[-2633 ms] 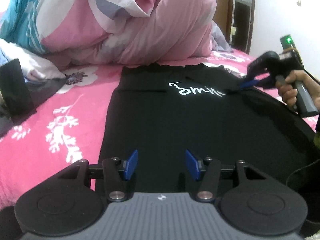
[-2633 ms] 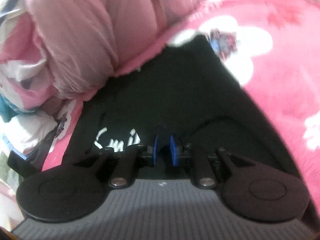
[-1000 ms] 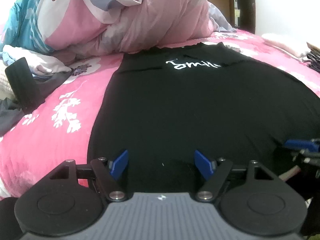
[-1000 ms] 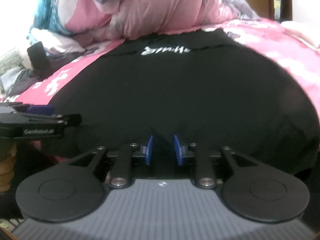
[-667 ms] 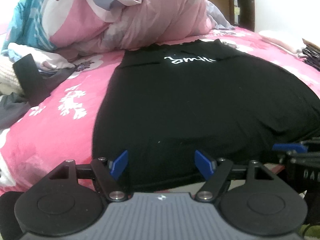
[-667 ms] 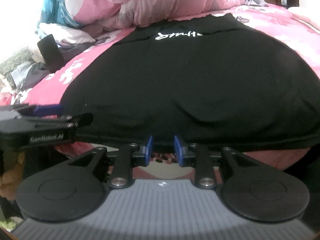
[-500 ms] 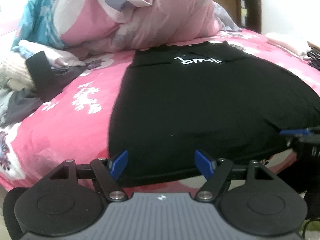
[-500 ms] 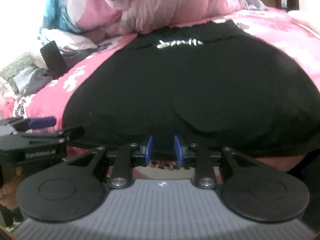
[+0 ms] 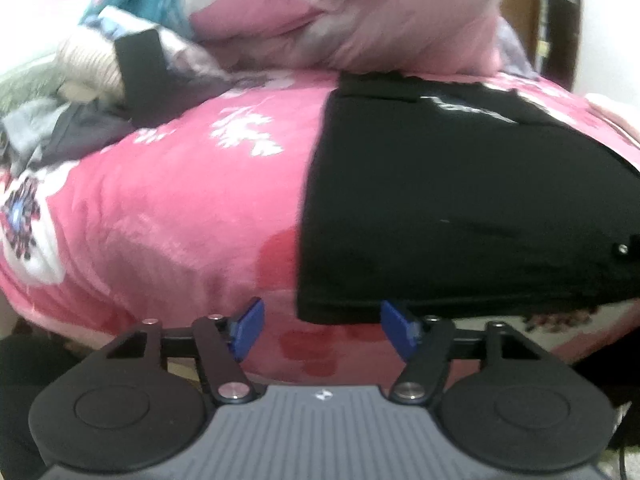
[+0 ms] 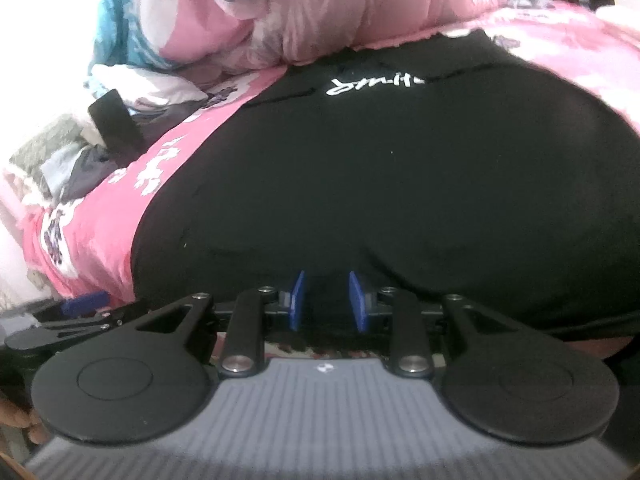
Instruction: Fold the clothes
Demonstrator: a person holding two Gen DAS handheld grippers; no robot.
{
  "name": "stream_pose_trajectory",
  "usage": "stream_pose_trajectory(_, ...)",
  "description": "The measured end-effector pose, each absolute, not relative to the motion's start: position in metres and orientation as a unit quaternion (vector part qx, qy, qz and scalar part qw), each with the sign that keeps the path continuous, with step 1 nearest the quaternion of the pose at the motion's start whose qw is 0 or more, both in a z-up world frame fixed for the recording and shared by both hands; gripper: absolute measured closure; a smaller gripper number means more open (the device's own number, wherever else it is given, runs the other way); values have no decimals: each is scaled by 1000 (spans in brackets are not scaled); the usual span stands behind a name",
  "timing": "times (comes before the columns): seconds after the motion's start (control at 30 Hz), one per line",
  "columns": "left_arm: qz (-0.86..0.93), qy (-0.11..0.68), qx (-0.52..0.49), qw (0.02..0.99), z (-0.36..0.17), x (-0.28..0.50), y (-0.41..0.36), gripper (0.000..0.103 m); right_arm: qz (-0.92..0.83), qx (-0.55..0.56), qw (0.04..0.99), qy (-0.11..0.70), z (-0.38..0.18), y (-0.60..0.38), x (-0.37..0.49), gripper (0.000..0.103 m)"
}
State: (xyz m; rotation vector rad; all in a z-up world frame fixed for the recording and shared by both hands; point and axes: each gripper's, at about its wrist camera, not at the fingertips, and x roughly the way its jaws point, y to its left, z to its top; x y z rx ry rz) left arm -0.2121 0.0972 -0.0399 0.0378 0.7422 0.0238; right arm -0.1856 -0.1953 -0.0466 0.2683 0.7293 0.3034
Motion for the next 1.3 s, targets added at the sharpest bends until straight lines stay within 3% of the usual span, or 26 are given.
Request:
stream_pose_trajectory(0.13, 5, 360, 5, 933, -42, -201, 110, 54, 154, 129, 914, 352, -47, -189, -176, 79)
stream_pose_trajectory(0.47, -25, 373, 2, 927, -54, -182, 112, 65, 160, 116, 919, 342, -49, -187, -176, 77)
stream_pose_trajectory(0.53, -25, 377, -6, 926, -53, -184, 113, 86, 164, 111, 920, 338, -47, -186, -179, 77)
stream_pose_trajectory(0.63, -23, 381, -34, 924, -50, -188, 119, 95, 177, 95, 923, 329, -45, -181, -184, 77)
stream_pose_trajectory(1.0, -63, 383, -202, 899, -13, -207, 177, 97, 365, -197, 889, 195, -41, -80, -232, 71)
stream_pose_trajectory(1.2, -81, 374, -232, 894, -4, -212, 181, 97, 377, -268, 875, 146, -48, -45, -234, 72)
stream_pose_trajectory(1.3, -90, 370, -248, 891, -1, -212, 183, 98, 382, -302, 865, 121, -52, -27, -235, 77)
